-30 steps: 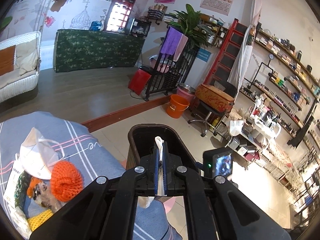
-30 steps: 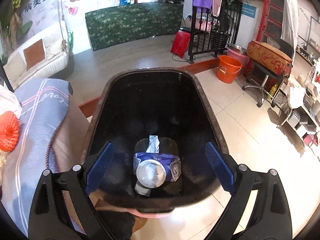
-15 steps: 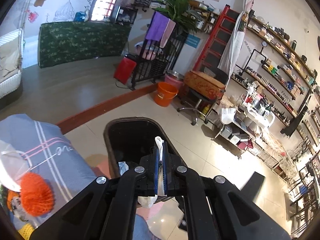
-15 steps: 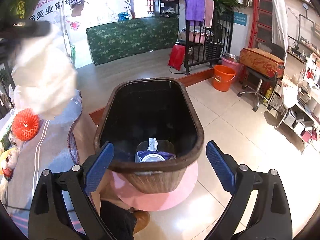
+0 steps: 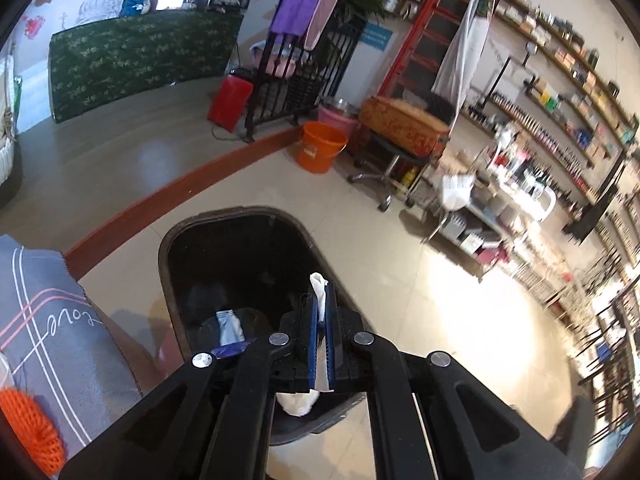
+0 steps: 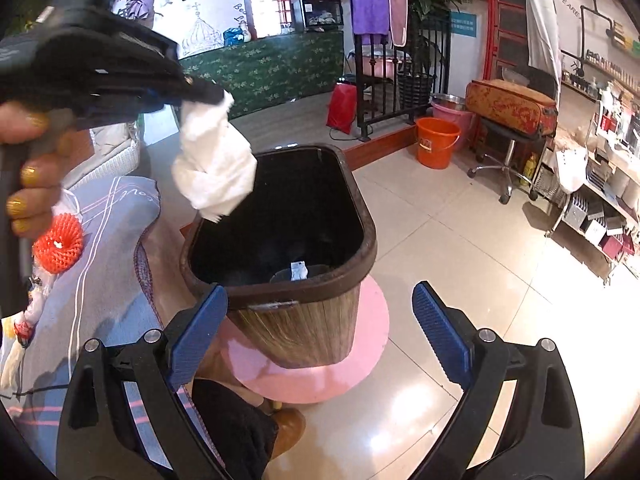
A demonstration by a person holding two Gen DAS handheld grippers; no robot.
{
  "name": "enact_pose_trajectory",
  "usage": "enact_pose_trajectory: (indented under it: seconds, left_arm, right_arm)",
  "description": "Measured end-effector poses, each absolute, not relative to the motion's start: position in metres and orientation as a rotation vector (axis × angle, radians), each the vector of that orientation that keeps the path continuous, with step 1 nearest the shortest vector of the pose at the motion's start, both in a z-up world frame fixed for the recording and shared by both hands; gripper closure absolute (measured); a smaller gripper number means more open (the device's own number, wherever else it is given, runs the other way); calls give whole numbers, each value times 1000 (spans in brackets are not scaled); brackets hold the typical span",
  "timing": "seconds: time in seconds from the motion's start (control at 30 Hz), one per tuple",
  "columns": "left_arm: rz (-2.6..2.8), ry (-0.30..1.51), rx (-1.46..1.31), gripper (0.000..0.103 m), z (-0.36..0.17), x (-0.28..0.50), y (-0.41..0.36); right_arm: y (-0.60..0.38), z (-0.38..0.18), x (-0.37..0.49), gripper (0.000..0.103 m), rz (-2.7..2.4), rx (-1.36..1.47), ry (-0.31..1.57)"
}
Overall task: Collect trash
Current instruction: 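Lower the tissue into the wastebasket with the left tool, then move both tools back over the trash on the bed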
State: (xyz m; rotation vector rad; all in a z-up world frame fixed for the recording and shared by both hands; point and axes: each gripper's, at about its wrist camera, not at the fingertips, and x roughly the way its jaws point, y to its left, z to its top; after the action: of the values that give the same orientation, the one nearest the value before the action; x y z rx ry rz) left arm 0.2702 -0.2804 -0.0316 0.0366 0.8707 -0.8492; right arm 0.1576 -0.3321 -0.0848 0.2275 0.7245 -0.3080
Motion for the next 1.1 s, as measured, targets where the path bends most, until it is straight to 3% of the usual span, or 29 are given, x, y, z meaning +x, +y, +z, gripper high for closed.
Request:
enact_pose_trajectory:
  seconds: [0.03, 0.07, 0.1, 0.17, 0.33, 0.47, 1.1]
  left_arm:
    - [-835, 879, 51, 95, -36, 270, -281]
    - [-820, 888, 56, 82, -39, 271, -281]
    - [-812, 895, 48, 48, -42, 272, -279]
    - [-802, 869, 5, 21, -44, 270, -273]
    - [-766, 870, -53, 18, -40, 262, -253]
    - [-739, 784, -45, 7, -26, 237, -228]
    - [-676, 705, -34, 6, 1, 194, -171]
  right_arm:
    - [-333, -86, 156, 11, -310, 232, 725]
    - [-332, -87, 156, 11, -309, 237, 726]
    - [-331, -88, 156, 11, -309, 239, 730]
    - [-330, -89, 156, 11, -315, 236, 734]
    - [-327, -93, 157, 11, -320, 226, 752]
    - [-324, -98, 158, 11, -322, 226, 770]
    - [-282, -78, 172, 11, -255, 187, 765]
